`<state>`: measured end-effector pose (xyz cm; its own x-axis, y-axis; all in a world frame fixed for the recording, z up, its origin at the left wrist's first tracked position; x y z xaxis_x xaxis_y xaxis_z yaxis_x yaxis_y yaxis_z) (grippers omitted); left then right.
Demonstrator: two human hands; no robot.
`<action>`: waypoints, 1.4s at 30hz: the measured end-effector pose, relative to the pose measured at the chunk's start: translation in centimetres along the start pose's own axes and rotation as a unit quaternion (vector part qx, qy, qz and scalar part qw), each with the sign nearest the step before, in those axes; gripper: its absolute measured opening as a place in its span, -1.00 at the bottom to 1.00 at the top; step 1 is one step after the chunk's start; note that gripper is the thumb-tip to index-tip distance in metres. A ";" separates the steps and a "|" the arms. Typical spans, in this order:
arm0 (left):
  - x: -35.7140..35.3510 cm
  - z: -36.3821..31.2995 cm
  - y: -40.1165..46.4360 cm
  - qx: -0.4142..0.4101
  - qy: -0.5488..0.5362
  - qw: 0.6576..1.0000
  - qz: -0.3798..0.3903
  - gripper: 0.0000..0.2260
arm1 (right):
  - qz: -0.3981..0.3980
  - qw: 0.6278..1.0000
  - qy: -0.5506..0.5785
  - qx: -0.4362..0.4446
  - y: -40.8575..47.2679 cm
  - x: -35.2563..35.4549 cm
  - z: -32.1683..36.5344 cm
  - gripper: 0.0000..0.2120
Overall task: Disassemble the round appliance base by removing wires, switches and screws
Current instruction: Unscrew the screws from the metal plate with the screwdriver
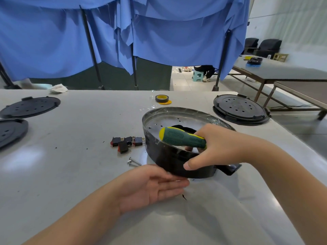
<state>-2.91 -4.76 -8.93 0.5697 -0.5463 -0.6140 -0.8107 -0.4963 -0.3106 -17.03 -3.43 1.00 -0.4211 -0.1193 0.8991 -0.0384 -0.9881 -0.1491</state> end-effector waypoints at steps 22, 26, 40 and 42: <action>-3.0 1.8 1.0 -0.023 -0.176 0.982 -0.061 -0.80 | 0.004 0.999 0.048 0.012 -0.2 1.5 0.3 -0.37; -2.7 1.9 0.7 -0.010 -0.181 0.980 -0.077 -0.81 | 0.006 0.999 0.043 0.006 -0.2 1.3 0.5 -0.44; -3.0 1.7 0.9 -0.026 -0.159 0.987 -0.028 -0.79 | 0.009 0.997 0.076 0.021 -0.3 1.4 0.3 -0.61; -2.8 1.8 1.0 -0.020 -0.146 0.989 -0.034 -0.77 | 0.006 0.998 0.056 0.020 -0.2 1.3 0.4 -0.42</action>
<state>-5.59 -2.50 -8.84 0.5542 -0.2959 -0.7780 -0.7630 -0.5541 -0.3328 -17.26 -3.41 2.39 -0.5204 -0.1219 0.8452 0.0033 -0.9900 -0.1407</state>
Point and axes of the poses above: each hand's wrist, its own y-axis towards the middle knuckle, its own x-axis out of the back of the hand, z = x × y, the point moved 6 cm from there along y, towards the middle knuckle, and after that the axes turned 8 degrees about -x, right-handed, at the moved point
